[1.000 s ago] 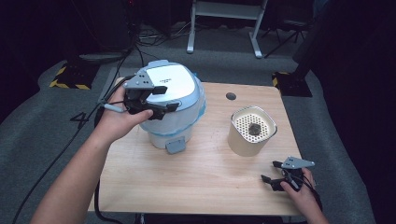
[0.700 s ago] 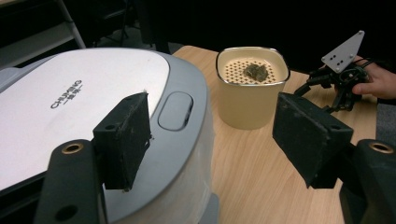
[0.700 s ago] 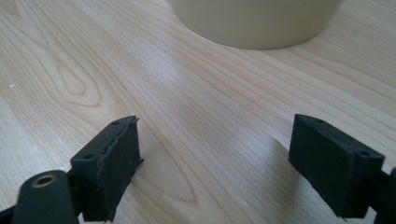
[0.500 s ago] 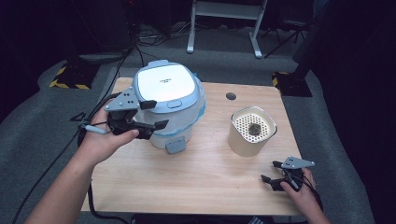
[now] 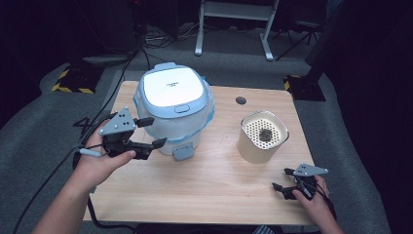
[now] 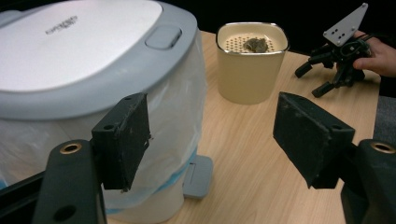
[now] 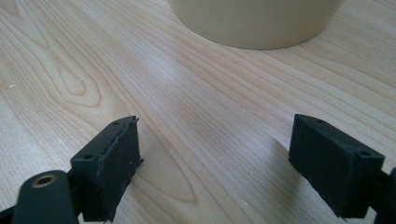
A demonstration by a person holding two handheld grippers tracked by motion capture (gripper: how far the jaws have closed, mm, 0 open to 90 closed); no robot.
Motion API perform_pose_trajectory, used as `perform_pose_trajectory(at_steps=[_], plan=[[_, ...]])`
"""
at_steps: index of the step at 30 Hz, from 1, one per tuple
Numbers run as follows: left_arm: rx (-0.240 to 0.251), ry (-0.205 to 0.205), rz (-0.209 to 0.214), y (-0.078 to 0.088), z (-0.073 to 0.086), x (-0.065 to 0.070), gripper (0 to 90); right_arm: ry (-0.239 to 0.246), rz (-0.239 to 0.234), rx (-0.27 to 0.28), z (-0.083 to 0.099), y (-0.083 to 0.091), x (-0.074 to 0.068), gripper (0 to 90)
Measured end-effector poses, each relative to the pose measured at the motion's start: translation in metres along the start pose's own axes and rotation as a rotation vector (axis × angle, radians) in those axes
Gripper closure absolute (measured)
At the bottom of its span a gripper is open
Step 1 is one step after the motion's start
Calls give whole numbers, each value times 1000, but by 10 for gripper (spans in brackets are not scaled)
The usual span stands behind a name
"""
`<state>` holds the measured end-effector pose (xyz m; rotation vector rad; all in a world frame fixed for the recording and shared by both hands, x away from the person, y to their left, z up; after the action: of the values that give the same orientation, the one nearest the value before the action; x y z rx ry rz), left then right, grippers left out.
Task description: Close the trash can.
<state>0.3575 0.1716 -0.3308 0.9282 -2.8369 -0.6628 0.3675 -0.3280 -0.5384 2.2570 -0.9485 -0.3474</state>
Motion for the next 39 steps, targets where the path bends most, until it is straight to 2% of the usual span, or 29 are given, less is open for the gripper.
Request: perform_pose_trajectory(at_steps=[1,4,9,11,12,13,14,15,20,25,28,32,39], plan=[[-10,-6,-5,-3,8,1,275,0,0,0,0,0,0,165],[-22,-11,-7,-6,18,1,273,0,0,0,0,0,0,165],[-26,10,-1,-13,38,1,270,0,0,0,0,0,0,165],[-38,23,1,-17,53,3,270,0,0,0,0,0,0,165],[-38,23,1,-17,53,3,270,0,0,0,0,0,0,165],[-49,27,2,-21,63,4,270,0,0,0,0,0,0,165],[-49,27,2,-21,63,4,270,0,0,0,0,0,0,165],[-58,28,2,-24,72,6,270,0,0,0,0,0,0,165],[-58,49,6,-28,86,8,267,0,0,0,0,0,0,165],[-95,65,-11,-33,104,10,249,0,0,0,0,0,0,165],[-95,91,-6,-36,114,11,245,0,0,0,0,0,0,165],[-137,107,-8,-41,130,9,244,1,0,0,0,0,0,165],[-170,126,-9,-46,146,7,241,0,0,0,0,0,0,165]])
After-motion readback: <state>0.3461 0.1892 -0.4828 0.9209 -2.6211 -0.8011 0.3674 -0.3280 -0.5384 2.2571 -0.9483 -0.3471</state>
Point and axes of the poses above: each handheld gripper's, and its own axes: y roughly backward along the jaws, z roughly out of its underside, x roughly to its right, the point moved 5 cm from there along -y, roughly forward along the jaws, and after that the axes turned 1 degree about x, right-handed, at the moved point
